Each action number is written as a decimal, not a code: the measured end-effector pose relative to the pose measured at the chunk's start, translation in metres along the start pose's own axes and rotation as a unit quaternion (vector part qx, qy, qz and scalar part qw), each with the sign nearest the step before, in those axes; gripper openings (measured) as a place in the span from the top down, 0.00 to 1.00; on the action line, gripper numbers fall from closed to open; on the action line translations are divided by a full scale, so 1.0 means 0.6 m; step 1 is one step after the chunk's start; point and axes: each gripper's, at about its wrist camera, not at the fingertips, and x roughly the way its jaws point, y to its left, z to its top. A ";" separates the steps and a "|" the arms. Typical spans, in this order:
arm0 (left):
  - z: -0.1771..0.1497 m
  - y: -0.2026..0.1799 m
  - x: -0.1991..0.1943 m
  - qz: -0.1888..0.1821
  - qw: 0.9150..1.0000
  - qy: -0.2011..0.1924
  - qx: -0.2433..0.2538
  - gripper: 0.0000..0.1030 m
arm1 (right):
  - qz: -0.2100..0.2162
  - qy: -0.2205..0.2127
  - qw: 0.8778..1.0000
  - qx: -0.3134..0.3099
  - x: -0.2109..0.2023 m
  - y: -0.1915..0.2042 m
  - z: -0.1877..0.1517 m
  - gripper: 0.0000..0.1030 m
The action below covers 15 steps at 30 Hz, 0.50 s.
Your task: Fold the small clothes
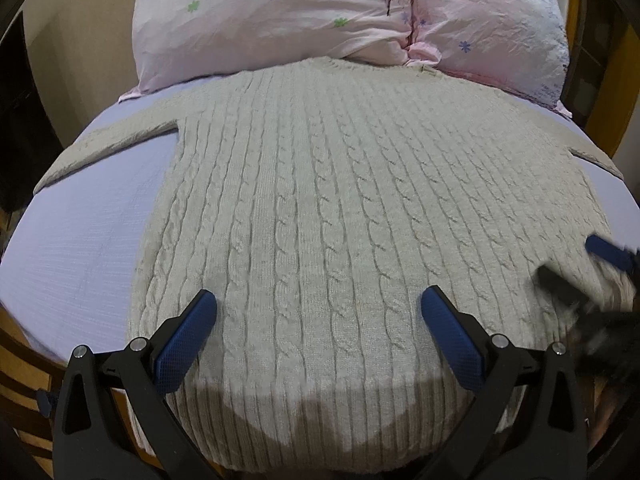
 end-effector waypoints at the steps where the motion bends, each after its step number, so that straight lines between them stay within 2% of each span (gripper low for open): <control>1: 0.003 0.004 -0.002 -0.005 1.000 -0.004 -0.001 0.01 | -0.001 -0.015 1.000 0.024 -0.010 -0.031 0.015 0.02; 3: 0.014 0.020 -0.009 -0.022 0.999 -0.023 -0.014 0.01 | -0.011 -0.053 0.994 0.091 -0.027 -0.117 0.053 0.02; 4: 0.015 0.026 -0.011 -0.033 0.999 -0.036 -0.022 0.01 | -0.021 -0.071 0.988 0.138 -0.033 -0.176 0.074 0.02; 6: 0.025 0.045 -0.024 -0.058 0.995 -0.073 -0.036 0.01 | -0.036 -0.079 0.969 0.231 -0.030 -0.281 0.101 0.03; 7: 0.032 0.060 -0.034 -0.071 0.991 -0.102 -0.042 0.01 | -0.038 -0.076 0.953 0.291 -0.023 -0.346 0.111 0.09; 8: 0.038 0.071 -0.041 -0.078 0.988 -0.124 -0.043 0.01 | -0.038 -0.072 0.940 0.332 -0.015 -0.392 0.117 0.20; 10: 0.057 0.099 -0.053 -0.082 0.983 -0.157 -0.044 0.01 | -0.048 -0.061 0.909 0.410 0.006 -0.486 0.128 0.31; 12: 0.074 0.126 -0.054 -0.080 0.981 -0.168 -0.052 0.01 | -0.074 -0.064 0.882 0.462 0.024 -0.565 0.135 0.35; 15: 0.102 0.180 -0.046 -0.075 0.978 -0.175 -0.080 0.01 | -0.112 -0.064 0.853 0.505 0.054 -0.644 0.149 0.43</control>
